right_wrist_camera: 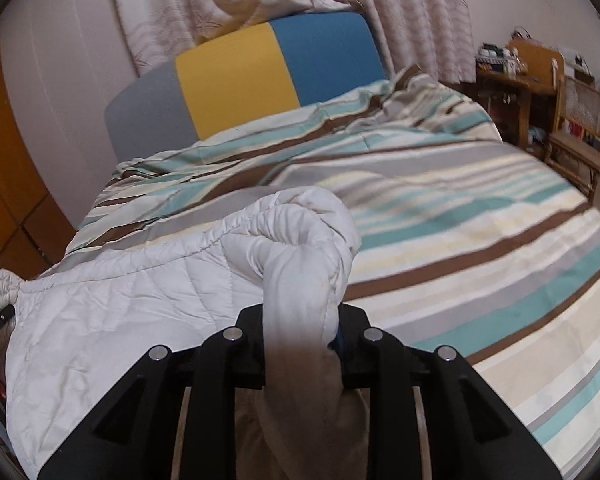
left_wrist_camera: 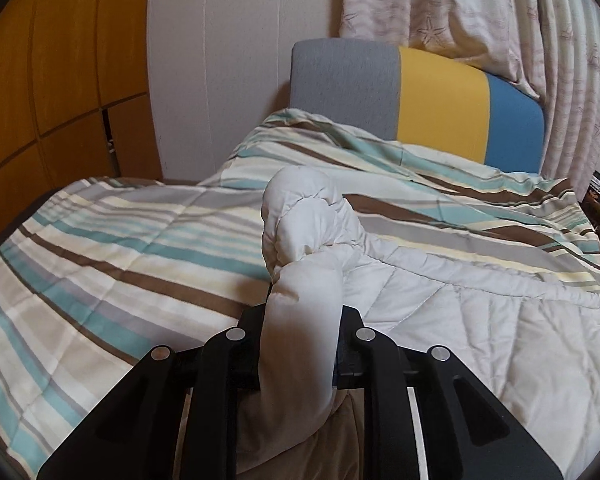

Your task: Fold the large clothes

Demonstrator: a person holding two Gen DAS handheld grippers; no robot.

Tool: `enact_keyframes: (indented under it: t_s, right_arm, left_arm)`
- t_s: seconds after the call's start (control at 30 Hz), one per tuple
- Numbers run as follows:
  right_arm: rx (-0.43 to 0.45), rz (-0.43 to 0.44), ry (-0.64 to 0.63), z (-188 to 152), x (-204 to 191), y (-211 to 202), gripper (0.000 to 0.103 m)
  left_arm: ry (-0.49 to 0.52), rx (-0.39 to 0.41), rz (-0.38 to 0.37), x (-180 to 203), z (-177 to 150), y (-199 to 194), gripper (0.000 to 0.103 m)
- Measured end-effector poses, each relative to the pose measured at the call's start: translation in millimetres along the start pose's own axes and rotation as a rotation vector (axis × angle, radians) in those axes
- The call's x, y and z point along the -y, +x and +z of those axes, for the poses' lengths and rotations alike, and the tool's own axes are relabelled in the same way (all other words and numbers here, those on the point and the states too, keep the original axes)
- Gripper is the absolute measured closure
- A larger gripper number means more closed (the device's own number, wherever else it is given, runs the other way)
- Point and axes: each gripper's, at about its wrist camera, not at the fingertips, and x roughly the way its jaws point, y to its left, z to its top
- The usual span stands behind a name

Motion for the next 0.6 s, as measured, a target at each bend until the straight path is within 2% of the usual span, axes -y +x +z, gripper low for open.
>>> enact_keyframes:
  t_s: [0.23,0.6]
  right_arm:
    - [-0.031,-0.028,0.004,-3.2,5.3,20.8,0.071]
    - [-0.142,-0.106,-0.045,-12.2,-3.7,55.6,0.058]
  left_arm:
    - [0.009,-0.031,0.048,4.9,-6.4,20.4,0.08]
    - [0.081,-0.159,0.13,19.8,-18.8,64.4,0.072]
